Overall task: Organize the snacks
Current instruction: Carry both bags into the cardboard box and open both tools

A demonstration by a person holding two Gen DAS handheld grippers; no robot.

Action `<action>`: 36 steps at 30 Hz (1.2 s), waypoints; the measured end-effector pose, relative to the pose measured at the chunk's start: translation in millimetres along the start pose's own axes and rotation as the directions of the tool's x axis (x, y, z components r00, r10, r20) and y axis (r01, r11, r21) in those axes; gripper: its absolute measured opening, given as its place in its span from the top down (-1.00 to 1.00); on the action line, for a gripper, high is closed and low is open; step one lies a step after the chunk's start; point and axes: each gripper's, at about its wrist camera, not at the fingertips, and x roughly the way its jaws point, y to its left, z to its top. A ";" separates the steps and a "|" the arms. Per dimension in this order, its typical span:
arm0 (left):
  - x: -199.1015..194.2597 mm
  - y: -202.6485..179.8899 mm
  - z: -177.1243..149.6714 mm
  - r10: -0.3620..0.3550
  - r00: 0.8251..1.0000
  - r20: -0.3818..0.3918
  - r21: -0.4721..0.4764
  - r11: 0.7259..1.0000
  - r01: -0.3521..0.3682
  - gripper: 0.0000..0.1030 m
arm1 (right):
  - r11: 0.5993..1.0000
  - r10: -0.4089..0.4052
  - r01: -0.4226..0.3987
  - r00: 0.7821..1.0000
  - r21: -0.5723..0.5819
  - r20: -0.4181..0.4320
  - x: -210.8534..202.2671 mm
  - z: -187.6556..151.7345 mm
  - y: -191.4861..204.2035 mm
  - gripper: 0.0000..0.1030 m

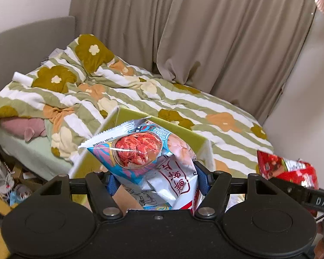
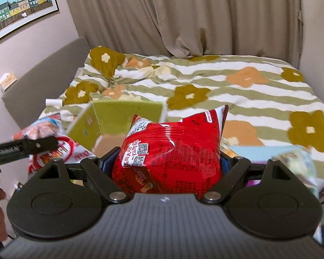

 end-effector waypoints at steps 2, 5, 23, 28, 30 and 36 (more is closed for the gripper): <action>19.5 7.0 13.7 -0.006 1.000 -0.024 0.034 0.999 0.007 -0.39 | 1.000 0.007 -0.007 1.000 0.023 -0.006 19.6 14.7 14.1 -0.97; 53.3 14.4 27.4 -0.016 0.997 -0.072 0.092 0.996 0.022 -0.39 | 0.999 0.000 0.001 1.000 0.050 -0.022 51.8 33.8 34.0 -0.97; 158.1 42.9 21.5 0.015 0.971 -0.237 0.256 0.965 0.047 -0.91 | 0.982 -0.055 0.080 0.989 0.173 -0.140 153.8 41.5 53.9 -0.98; 131.3 40.0 22.3 0.059 0.983 -0.171 0.286 0.958 -0.008 -0.91 | 0.981 0.001 0.025 0.991 0.191 -0.132 157.3 41.5 54.3 -0.99; 118.3 41.5 21.8 0.068 0.985 -0.159 0.280 0.960 -0.021 -0.91 | 0.981 0.018 0.004 0.994 0.194 -0.112 154.5 41.1 56.1 -1.00; 87.3 45.7 17.7 0.081 0.991 -0.108 0.234 0.971 -0.054 -0.92 | 0.982 0.054 -0.033 0.992 0.187 -0.110 157.8 46.3 62.9 -1.00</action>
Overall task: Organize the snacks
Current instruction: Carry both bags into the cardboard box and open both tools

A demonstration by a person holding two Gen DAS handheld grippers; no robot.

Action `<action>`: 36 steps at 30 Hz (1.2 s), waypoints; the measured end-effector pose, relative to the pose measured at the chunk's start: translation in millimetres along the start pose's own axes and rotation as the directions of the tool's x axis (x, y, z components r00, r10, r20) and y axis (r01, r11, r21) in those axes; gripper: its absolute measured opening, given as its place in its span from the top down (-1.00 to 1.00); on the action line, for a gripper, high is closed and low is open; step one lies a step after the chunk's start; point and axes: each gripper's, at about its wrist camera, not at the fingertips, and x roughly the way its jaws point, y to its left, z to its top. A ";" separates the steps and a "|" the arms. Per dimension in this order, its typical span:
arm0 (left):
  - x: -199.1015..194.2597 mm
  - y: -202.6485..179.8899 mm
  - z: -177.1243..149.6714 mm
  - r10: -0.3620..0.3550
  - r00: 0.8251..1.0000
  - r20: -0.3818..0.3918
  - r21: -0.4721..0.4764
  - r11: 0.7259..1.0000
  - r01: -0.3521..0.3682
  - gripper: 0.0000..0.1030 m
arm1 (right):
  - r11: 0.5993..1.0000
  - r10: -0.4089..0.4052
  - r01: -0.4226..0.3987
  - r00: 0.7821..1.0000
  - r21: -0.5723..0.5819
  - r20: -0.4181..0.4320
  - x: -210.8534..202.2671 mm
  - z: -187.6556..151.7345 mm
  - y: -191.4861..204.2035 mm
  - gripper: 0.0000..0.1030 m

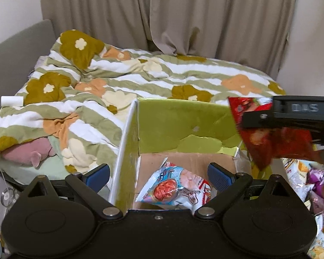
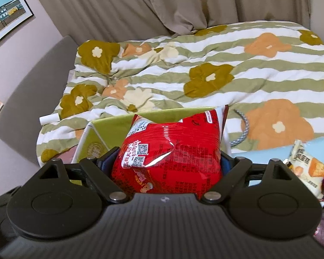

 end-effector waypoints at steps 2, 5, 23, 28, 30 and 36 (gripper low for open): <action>-4.6 1.0 -2.9 0.002 1.000 0.004 -0.022 1.000 -0.002 -0.92 | 1.000 0.010 -0.010 1.000 -0.011 -0.015 5.2 0.9 3.6 -1.00; -8.4 2.7 -6.2 0.010 1.000 0.006 -0.042 0.999 -0.010 -0.92 | 0.999 0.014 -0.015 0.999 -0.030 -0.034 16.9 3.7 10.3 -1.00; -19.0 7.9 -21.1 0.046 0.999 0.025 -0.087 0.995 -0.044 -0.92 | 0.998 -0.031 0.025 0.991 -0.053 -0.132 34.7 -12.8 7.4 -1.00; -30.7 7.9 -19.8 0.030 0.998 0.054 -0.090 0.996 -0.025 -0.92 | 0.996 -0.032 0.025 0.996 -0.081 -0.078 9.0 -10.2 15.1 -1.00; -37.2 6.9 -19.0 0.023 0.998 0.064 -0.087 0.996 -0.017 -0.92 | 0.995 -0.037 0.032 0.998 -0.091 -0.053 -1.6 -10.5 19.2 -1.00; -57.8 0.5 -18.4 0.009 0.996 0.091 -0.056 0.998 -0.004 -0.92 | 0.994 -0.040 0.040 0.999 -0.102 0.002 -37.9 -14.7 25.3 -1.00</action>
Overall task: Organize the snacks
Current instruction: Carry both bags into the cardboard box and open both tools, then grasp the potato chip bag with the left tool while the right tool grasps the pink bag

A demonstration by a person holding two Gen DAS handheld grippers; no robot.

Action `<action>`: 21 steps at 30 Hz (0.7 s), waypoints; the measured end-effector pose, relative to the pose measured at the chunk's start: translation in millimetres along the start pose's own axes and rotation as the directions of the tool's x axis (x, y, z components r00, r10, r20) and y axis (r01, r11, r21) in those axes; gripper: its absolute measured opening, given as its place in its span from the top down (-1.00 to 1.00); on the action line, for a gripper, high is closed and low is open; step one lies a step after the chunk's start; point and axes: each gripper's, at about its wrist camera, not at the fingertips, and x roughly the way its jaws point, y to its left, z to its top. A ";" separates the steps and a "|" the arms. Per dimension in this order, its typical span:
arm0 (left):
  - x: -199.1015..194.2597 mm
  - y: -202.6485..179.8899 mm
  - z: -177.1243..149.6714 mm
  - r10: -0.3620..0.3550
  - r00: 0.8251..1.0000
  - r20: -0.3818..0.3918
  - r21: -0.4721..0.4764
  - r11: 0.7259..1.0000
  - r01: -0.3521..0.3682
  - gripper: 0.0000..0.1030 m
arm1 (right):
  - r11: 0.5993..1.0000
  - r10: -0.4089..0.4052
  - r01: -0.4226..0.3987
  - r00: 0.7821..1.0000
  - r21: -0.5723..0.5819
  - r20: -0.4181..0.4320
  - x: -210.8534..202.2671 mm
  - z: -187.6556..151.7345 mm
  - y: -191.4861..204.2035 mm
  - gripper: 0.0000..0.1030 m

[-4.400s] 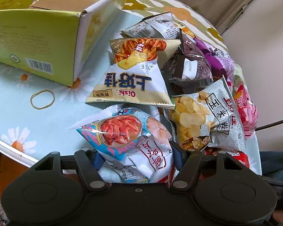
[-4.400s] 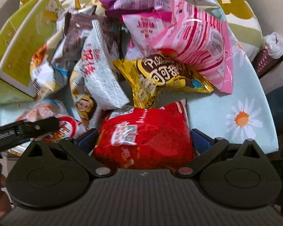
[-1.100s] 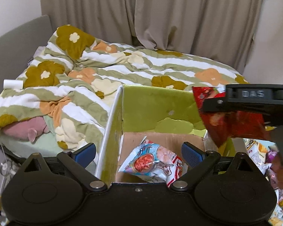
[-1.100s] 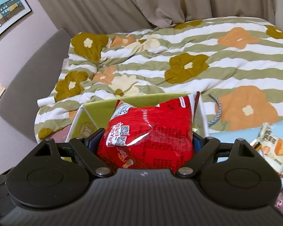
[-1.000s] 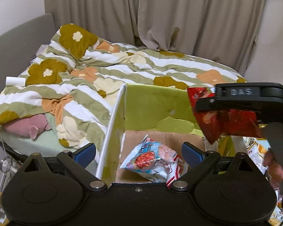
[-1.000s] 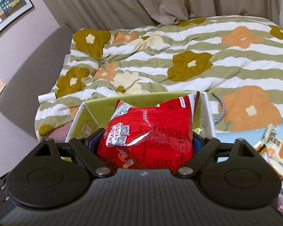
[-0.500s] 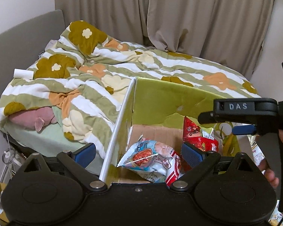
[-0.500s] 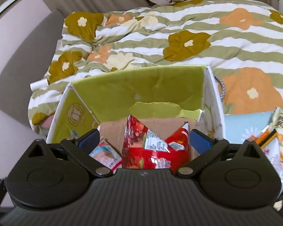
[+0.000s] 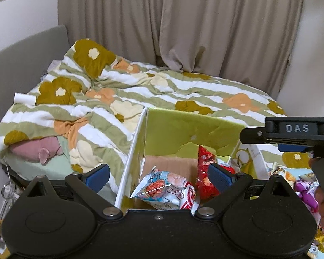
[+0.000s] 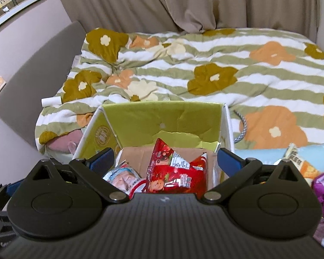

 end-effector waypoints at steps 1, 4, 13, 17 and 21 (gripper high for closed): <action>-3.7 -1.8 -0.1 -0.007 1.000 0.007 0.009 1.000 0.007 -0.92 | 1.000 0.001 -0.001 1.000 0.002 0.010 -6.5 -1.7 0.2 -1.00; -12.7 -7.9 -0.7 -0.043 0.999 0.027 0.037 0.998 0.042 -0.92 | 1.000 -0.006 0.004 0.999 0.024 0.050 -29.8 -9.9 -2.7 -1.00; -25.9 -42.6 -9.9 -0.207 0.977 0.047 0.118 0.973 0.200 -0.93 | 0.985 -0.156 0.145 0.979 0.090 0.133 -99.8 -39.1 -38.9 -1.00; -33.2 -71.3 -16.6 -0.259 0.965 0.027 0.164 0.954 0.252 -0.93 | 0.972 -0.210 0.190 0.966 0.141 0.153 -131.9 -52.7 -73.9 -1.00; -40.5 -107.7 -30.7 -0.287 0.958 0.009 0.196 0.940 0.280 -0.93 | 0.959 -0.261 0.236 0.951 0.160 0.163 -160.1 -66.9 -113.2 -1.00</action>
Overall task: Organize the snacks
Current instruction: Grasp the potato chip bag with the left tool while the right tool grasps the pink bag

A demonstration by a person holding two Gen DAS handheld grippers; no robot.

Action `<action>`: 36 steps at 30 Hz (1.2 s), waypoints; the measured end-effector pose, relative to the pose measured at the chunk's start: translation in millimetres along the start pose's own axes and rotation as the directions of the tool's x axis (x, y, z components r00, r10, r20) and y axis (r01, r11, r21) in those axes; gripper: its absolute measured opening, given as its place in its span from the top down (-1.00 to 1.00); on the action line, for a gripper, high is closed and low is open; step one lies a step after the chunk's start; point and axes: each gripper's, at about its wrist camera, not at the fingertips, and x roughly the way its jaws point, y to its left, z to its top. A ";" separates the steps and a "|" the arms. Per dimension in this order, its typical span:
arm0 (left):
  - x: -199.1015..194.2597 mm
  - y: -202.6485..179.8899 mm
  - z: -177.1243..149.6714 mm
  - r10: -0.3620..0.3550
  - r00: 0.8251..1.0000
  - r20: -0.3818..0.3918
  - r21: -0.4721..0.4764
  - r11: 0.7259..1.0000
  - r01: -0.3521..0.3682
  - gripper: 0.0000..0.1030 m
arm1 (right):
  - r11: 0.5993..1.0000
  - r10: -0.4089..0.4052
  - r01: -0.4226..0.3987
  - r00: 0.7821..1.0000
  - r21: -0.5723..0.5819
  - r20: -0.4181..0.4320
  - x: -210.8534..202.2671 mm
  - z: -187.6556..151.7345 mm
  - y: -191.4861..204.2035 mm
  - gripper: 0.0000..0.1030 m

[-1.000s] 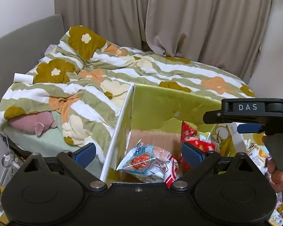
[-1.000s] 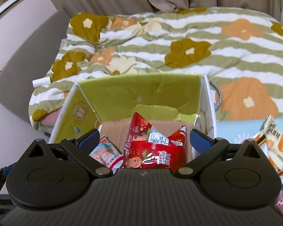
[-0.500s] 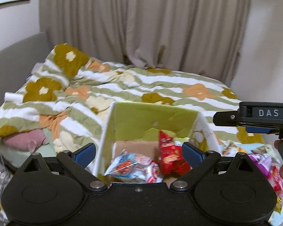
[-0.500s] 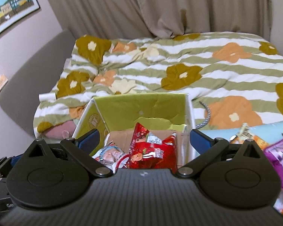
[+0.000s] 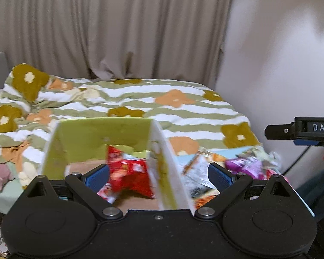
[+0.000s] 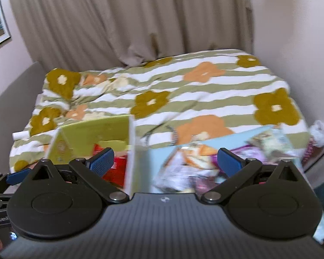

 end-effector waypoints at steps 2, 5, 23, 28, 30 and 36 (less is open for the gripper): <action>4.2 -21.3 -5.7 -0.005 1.000 -0.014 -0.005 1.000 0.004 -0.93 | 1.000 -0.016 0.016 1.000 -0.001 0.003 -6.0 -2.4 -25.3 -1.00; 11.0 -52.1 -14.6 -0.001 0.999 -0.050 -0.037 0.999 0.000 -0.93 | 1.000 -0.024 0.024 1.000 0.001 -0.002 -10.6 -9.2 -62.2 -1.00; 67.4 -170.9 -102.3 0.047 0.966 -0.255 -0.303 0.945 -0.127 -0.93 | 0.999 0.024 -0.031 0.987 -0.038 -0.161 39.3 -46.8 -214.7 -1.00; 89.1 -174.6 -126.2 0.022 0.954 -0.298 -0.397 0.906 -0.144 -0.92 | 0.998 0.031 -0.042 0.978 -0.045 -0.205 64.5 -58.9 -229.1 -1.00; 96.0 -176.4 -132.6 0.012 0.950 -0.313 -0.415 0.898 -0.148 -0.92 | 0.998 0.041 -0.048 0.976 -0.030 -0.216 72.5 -62.1 -233.4 -1.00; 117.8 -185.0 -145.2 -0.021 0.939 -0.344 -0.424 0.895 -0.135 -0.90 | 0.998 0.066 -0.059 0.965 0.034 -0.252 96.8 -70.0 -247.5 -1.00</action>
